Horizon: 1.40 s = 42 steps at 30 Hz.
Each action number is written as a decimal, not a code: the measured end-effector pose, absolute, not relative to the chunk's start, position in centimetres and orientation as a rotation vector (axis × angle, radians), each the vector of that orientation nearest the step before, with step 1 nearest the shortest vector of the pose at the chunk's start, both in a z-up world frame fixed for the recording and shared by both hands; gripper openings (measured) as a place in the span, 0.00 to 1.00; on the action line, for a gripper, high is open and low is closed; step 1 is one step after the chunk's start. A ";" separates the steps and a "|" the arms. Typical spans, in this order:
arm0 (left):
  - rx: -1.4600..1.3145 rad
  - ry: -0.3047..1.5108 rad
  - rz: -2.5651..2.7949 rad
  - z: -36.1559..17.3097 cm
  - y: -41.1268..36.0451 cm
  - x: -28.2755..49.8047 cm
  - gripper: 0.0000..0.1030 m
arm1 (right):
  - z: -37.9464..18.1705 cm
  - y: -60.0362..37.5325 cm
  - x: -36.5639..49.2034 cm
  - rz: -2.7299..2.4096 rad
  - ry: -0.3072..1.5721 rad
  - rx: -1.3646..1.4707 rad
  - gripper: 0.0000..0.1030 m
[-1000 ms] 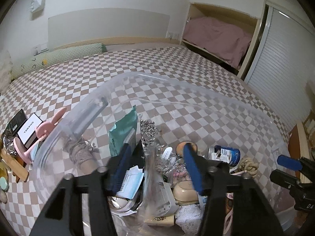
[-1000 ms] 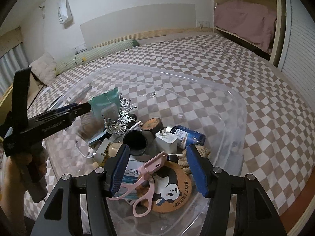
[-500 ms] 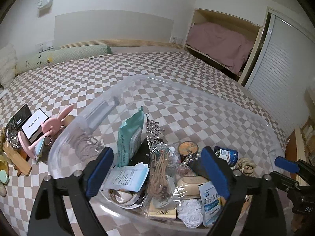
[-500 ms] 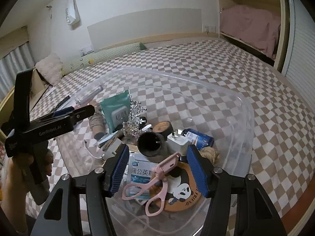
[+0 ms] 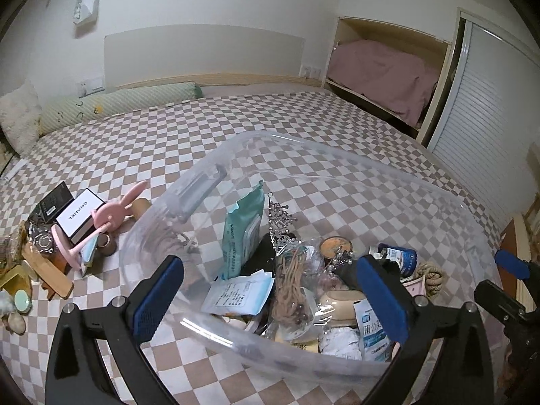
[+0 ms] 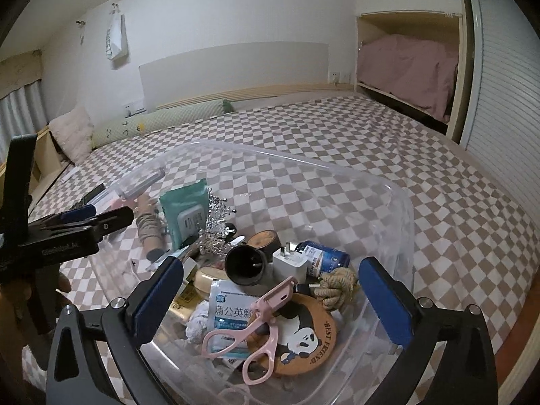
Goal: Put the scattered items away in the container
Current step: 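Withdraw both open tools from the box back toward the cluttered pile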
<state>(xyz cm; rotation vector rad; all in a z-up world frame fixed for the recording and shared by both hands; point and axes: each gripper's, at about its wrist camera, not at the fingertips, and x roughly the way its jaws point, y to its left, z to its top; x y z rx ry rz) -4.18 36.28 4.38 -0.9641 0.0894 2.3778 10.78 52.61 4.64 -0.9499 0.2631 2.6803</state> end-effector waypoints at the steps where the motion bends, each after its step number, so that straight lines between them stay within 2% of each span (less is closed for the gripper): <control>1: -0.959 0.092 2.386 4.5 36.1 -4.0 1.00 | 4.6 52.6 10.9 2.684 0.270 -0.950 1.00; 10: -0.884 0.164 2.480 5.4 34.7 -2.0 1.00 | 5.0 51.6 11.9 2.721 0.303 -0.875 1.00; 15: -0.881 0.181 2.481 5.6 33.7 -1.4 1.00 | 5.9 49.8 12.6 2.763 0.160 -0.787 1.00; 24: -0.883 0.169 2.513 6.2 31.1 -0.6 1.00 | 6.3 47.6 12.4 2.789 0.077 -0.744 1.00; 42: -0.850 0.112 2.746 6.6 18.4 -1.6 1.00 | 6.9 39.6 6.8 2.949 0.126 -0.766 1.00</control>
